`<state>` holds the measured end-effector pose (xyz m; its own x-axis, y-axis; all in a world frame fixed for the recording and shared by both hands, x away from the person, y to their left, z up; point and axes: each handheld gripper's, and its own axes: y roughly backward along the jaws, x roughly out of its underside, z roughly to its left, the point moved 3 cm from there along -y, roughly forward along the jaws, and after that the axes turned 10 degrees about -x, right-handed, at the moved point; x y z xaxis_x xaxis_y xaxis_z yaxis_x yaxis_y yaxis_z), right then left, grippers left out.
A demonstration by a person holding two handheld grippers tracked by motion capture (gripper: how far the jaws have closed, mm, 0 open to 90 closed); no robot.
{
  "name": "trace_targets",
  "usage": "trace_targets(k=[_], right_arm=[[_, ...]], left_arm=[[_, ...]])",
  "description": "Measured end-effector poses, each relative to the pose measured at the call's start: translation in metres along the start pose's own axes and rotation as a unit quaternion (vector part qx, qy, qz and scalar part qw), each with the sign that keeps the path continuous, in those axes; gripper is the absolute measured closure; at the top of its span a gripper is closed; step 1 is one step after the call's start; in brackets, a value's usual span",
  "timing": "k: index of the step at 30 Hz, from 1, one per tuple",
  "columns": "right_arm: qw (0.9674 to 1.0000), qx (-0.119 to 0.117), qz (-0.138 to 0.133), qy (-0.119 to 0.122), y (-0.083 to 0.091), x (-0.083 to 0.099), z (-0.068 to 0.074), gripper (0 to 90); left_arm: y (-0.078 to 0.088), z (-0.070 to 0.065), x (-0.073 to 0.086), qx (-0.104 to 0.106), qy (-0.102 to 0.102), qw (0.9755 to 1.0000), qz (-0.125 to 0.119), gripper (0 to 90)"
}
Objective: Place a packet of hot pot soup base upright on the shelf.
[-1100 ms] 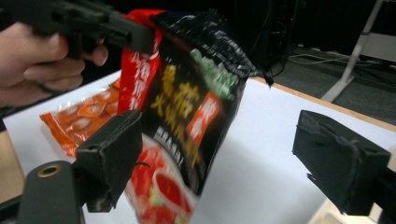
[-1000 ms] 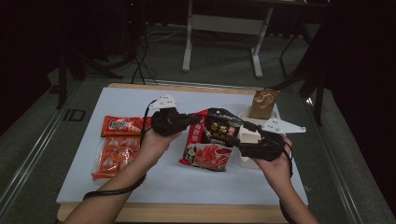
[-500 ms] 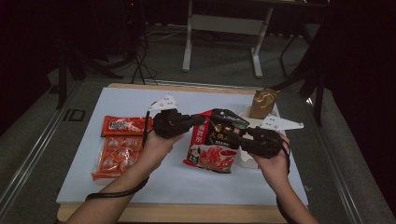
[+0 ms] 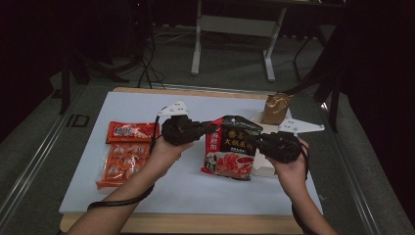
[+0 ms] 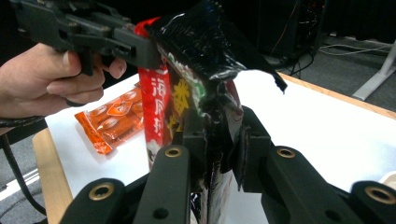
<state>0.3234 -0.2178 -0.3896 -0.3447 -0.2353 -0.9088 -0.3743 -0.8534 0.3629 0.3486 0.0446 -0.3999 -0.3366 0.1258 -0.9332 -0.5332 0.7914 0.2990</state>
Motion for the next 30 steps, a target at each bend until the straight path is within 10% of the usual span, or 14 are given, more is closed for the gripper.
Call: trace_targets(k=[5,19,21,30], right_arm=[[0.9999,-0.001,-0.010,0.002,0.006,-0.007,0.001,78.6],[0.9984,0.023,-0.050,0.014,0.031,-0.029,-0.010,79.3],[0.9981,0.029,-0.053,0.014,0.034,-0.031,-0.013,79.3],[0.9963,0.054,-0.066,0.012,0.046,-0.040,-0.032,79.2]], left_arm=[[0.002,-0.002,-0.003,0.007,-0.008,0.9999,-0.005,77.8],[0.006,0.007,0.009,0.005,0.009,0.9999,0.000,31.7],[0.006,0.008,0.013,0.029,0.012,0.9995,0.005,21.8],[0.011,0.012,0.034,0.006,0.001,1.0000,0.008,0.8]])
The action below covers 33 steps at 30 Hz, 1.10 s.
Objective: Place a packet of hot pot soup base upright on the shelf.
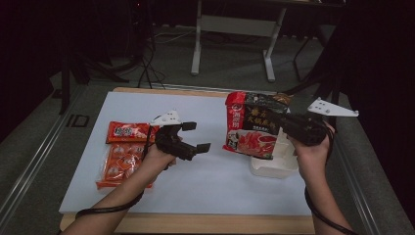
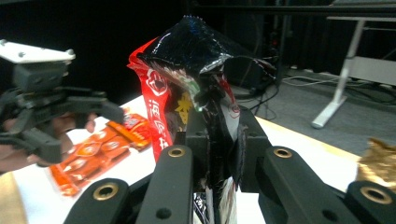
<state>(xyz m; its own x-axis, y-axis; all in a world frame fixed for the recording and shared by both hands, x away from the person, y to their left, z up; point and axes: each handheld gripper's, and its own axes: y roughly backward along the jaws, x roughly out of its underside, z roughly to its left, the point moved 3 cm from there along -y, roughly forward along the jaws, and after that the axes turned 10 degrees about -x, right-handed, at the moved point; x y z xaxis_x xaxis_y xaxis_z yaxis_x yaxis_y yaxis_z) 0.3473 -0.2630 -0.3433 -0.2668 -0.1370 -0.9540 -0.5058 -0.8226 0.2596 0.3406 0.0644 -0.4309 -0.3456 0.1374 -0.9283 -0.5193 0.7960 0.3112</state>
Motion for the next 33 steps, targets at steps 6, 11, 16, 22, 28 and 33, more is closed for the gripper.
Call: trace_targets(k=[6,11,16,22,28,33], right_arm=[[0.9998,0.019,-0.007,-0.005,0.005,-0.001,-0.018,79.1],[0.9993,0.035,-0.010,-0.011,0.010,0.001,-0.033,79.1],[0.9981,0.058,-0.015,-0.016,0.015,0.005,-0.049,79.1],[0.9960,0.082,-0.020,-0.028,0.021,0.011,-0.069,79.1],[0.9941,0.103,-0.021,-0.026,0.027,0.015,-0.089,78.9],[0.9933,0.112,-0.014,-0.025,0.026,0.018,-0.105,78.9]], left_arm=[[0.007,0.002,0.013,-0.015,-0.011,0.9998,-0.004,0.8],[0.010,0.000,0.026,-0.021,-0.030,0.9993,0.002,0.8],[0.012,-0.001,0.041,-0.028,-0.034,0.9990,0.008,0.8],[0.013,-0.003,0.057,-0.023,-0.034,0.9990,0.015,0.8],[0.015,-0.008,0.069,-0.019,-0.037,0.9990,0.017,0.8],[0.017,-0.008,0.077,-0.019,-0.029,0.9993,0.016,0.8]])
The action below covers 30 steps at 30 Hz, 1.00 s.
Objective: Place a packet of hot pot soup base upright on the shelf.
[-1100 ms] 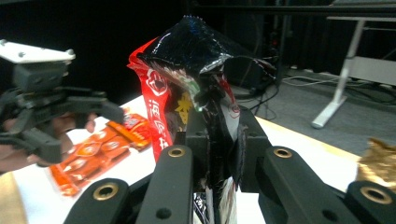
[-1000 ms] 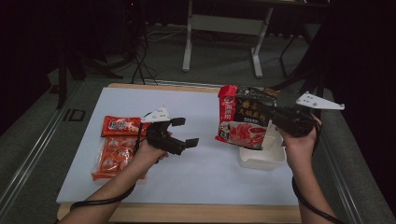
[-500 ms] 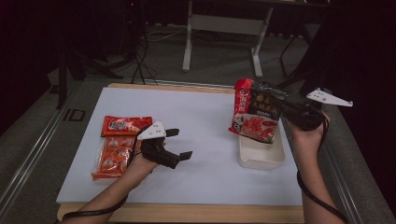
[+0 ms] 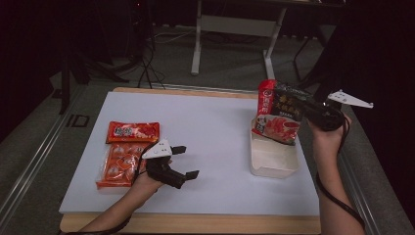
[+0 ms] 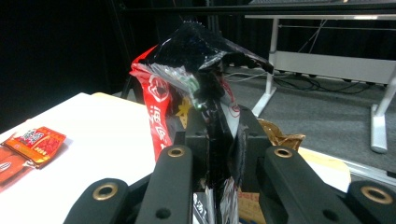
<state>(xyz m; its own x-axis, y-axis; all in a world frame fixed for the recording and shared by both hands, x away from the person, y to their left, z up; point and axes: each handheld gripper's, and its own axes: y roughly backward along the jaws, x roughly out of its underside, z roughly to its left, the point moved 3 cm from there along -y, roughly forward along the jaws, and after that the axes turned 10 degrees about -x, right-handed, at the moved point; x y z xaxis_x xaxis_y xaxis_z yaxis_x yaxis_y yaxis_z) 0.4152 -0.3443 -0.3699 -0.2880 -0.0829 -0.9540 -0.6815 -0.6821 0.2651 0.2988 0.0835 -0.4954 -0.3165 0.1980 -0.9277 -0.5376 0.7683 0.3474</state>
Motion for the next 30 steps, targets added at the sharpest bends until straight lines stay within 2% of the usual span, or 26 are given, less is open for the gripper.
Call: trace_targets(k=[8,12,20,30], right_arm=[[0.9999,-0.002,-0.009,0.004,-0.008,0.010,-0.020,78.8],[0.9999,0.001,-0.012,-0.004,-0.012,0.016,-0.027,78.8],[0.9999,-0.003,0.000,-0.010,-0.021,0.031,-0.032,78.8],[0.9998,-0.012,-0.005,-0.018,-0.025,0.044,-0.033,78.4]], left_arm=[[0.002,0.000,0.008,0.001,0.007,1.0000,-0.001,0.8],[0.001,0.000,0.012,0.002,0.010,0.9999,-0.006,0.8],[0.000,0.000,0.015,0.003,0.009,1.0000,-0.002,0.8],[-0.002,0.003,0.018,0.001,0.017,0.9998,-0.001,0.8]])
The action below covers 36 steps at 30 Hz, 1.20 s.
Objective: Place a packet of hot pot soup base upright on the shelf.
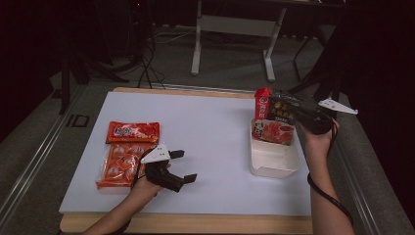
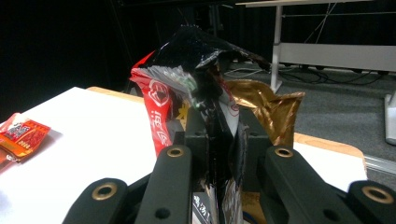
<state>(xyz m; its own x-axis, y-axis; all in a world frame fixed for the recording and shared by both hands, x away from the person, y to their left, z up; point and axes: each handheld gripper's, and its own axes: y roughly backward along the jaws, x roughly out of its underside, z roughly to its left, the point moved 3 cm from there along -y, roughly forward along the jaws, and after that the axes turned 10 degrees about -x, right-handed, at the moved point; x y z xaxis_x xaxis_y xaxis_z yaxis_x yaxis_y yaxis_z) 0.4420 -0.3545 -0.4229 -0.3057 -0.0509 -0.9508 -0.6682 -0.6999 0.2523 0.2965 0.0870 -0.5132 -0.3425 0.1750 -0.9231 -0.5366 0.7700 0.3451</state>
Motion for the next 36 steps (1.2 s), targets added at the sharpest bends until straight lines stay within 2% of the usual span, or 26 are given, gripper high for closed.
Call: trace_targets(k=[3,7,12,17,20,22,25,29,31,36], right_arm=[[1.0000,-0.001,0.002,0.005,-0.001,0.004,0.002,78.3],[1.0000,-0.002,0.009,0.001,-0.003,0.012,0.002,78.3],[1.0000,0.000,0.006,-0.005,0.002,0.019,-0.002,78.3],[0.9998,0.004,0.015,-0.008,0.008,0.024,-0.004,78.4],[0.9994,0.013,0.031,-0.003,0.010,0.031,-0.005,78.5],[0.9995,0.010,0.026,-0.013,0.012,0.035,-0.007,78.5],[0.9994,0.013,0.026,-0.017,0.014,0.037,-0.008,77.8],[0.9988,0.008,0.036,-0.031,0.014,0.033,-0.009,69.7],[0.9988,0.009,0.028,-0.040,0.017,0.031,-0.008,60.2],[0.9978,0.032,0.033,-0.047,0.026,0.027,-0.004,46.9]], left_arm=[[0.000,0.001,0.000,0.000,0.002,1.0000,-0.001,0.8],[0.000,0.001,0.000,0.004,0.003,1.0000,-0.003,0.9],[-0.001,0.001,0.001,0.005,-0.001,1.0000,0.000,0.9],[-0.001,-0.001,0.001,0.005,-0.020,0.9998,-0.007,0.9],[-0.001,0.000,0.001,0.001,-0.021,0.9998,-0.006,0.9],[-0.001,0.000,0.001,-0.005,-0.024,0.9997,-0.006,0.9],[-0.001,0.002,0.001,-0.006,-0.014,0.9999,-0.005,0.9],[0.000,0.002,0.001,-0.002,-0.003,1.0000,0.001,0.9],[0.001,0.003,0.000,-0.004,0.000,1.0000,0.009,0.9],[0.003,0.002,-0.001,-0.005,0.001,0.9999,0.014,0.9]])
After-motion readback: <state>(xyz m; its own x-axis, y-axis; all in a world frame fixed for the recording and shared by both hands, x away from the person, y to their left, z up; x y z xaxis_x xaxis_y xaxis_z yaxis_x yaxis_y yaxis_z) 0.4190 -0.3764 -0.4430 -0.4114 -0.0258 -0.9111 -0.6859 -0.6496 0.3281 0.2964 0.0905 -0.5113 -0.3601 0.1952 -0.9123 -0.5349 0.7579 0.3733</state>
